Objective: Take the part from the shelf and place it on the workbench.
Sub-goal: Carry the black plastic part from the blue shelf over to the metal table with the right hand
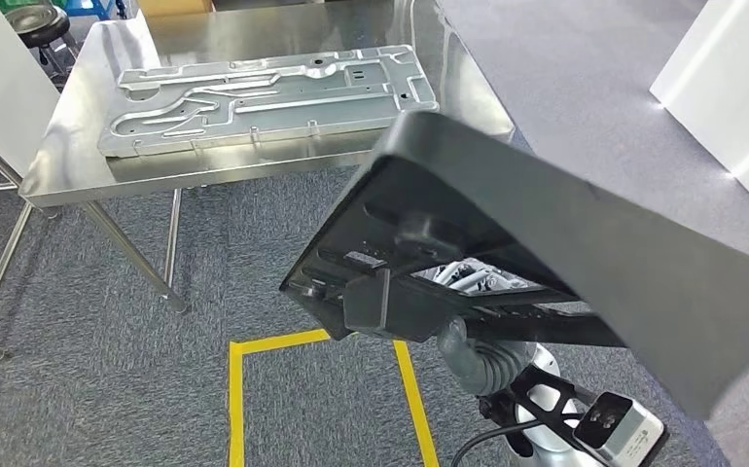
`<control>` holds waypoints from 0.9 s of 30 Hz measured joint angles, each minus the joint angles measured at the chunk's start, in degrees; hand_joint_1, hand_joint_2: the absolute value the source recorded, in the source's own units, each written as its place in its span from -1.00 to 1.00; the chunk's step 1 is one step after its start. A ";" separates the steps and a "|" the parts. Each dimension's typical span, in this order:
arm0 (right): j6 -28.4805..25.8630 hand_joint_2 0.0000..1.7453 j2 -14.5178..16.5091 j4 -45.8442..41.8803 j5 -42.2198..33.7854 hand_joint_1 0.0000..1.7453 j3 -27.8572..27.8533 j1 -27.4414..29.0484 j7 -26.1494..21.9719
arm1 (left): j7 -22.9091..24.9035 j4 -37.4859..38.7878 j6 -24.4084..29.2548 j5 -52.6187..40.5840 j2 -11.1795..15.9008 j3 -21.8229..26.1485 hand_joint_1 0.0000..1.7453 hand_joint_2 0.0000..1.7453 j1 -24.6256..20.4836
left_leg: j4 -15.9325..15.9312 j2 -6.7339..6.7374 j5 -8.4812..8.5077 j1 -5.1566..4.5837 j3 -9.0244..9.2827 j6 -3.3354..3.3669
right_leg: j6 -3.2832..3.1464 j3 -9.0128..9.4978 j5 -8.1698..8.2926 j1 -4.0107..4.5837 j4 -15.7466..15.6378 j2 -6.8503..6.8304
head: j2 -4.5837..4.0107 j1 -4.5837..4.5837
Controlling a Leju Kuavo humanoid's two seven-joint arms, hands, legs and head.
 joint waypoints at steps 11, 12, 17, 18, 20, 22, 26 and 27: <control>0.07 1.00 -0.04 -0.43 0.26 1.00 -0.20 0.49 -0.02 | 0.02 0.00 0.16 0.52 -0.20 0.02 -1.00 1.00 -0.22 | -1.03 -0.19 -3.13 0.61 5.48 0.53 | 1.83 -9.49 2.17 -1.16 6.50 -0.61 | 0.00 0.00; 0.08 1.00 -0.04 -0.42 0.30 1.00 -0.20 0.49 -0.01 | 0.01 0.00 0.15 0.54 -0.24 0.02 -1.00 1.00 -0.27 | -1.08 -0.22 -3.61 0.59 6.01 0.21 | 1.51 -8.63 3.85 -1.02 3.50 -0.71 | 0.00 0.01; 0.11 1.00 -0.04 -0.44 0.33 1.00 -0.21 0.60 0.00 | -0.07 0.00 0.05 0.49 -0.24 0.03 -1.00 1.00 -0.33 | -0.08 -0.13 -4.24 0.54 7.26 -1.71 | -0.74 -6.36 4.85 -0.78 0.08 -0.54 | 0.00 0.01; 0.11 1.00 -0.03 -0.44 0.35 1.00 -0.22 0.61 0.01 | -0.10 0.00 0.03 0.46 -0.23 0.02 -1.00 1.00 -0.37 | 1.32 -0.11 -4.94 0.61 6.76 -1.92 | -1.05 -5.70 4.64 -0.80 -0.07 -0.56 | 0.00 0.01; 0.06 1.00 -0.01 -0.44 0.67 1.00 -0.23 0.66 0.01 | -0.13 0.00 -0.05 0.39 -0.25 0.01 -1.00 1.00 -0.47 | 7.11 -0.10 -7.63 0.74 3.47 -2.14 | -1.50 -4.77 4.07 -0.71 -0.20 -0.69 | 0.00 0.00; -0.23 1.00 0.04 -0.34 1.68 1.00 -0.22 0.82 0.01 | -0.17 0.00 -0.12 0.41 -0.25 0.02 -1.00 1.00 -0.36 | 13.05 -0.09 -9.85 0.75 -0.92 -2.18 | -1.80 -4.17 3.38 -0.44 -0.19 -0.92 | 0.00 0.01; -1.46 1.00 0.10 0.25 3.82 1.00 -0.05 1.00 0.02 | -0.31 0.00 -0.14 0.53 -0.20 0.03 -1.00 1.00 -0.02 | 6.18 0.30 -2.77 0.27 -1.09 -0.86 | -1.77 -1.87 1.52 0.14 -0.20 -1.76 | 0.00 0.01; -1.63 1.00 0.11 0.34 3.85 1.00 0.00 0.98 0.02 | -0.37 0.00 -0.19 0.48 -0.16 0.03 -1.00 1.00 -0.03 | 3.12 0.53 -1.42 -0.06 -0.27 -0.48 | -1.59 -1.36 1.06 0.26 -0.20 -2.01 | 0.00 0.01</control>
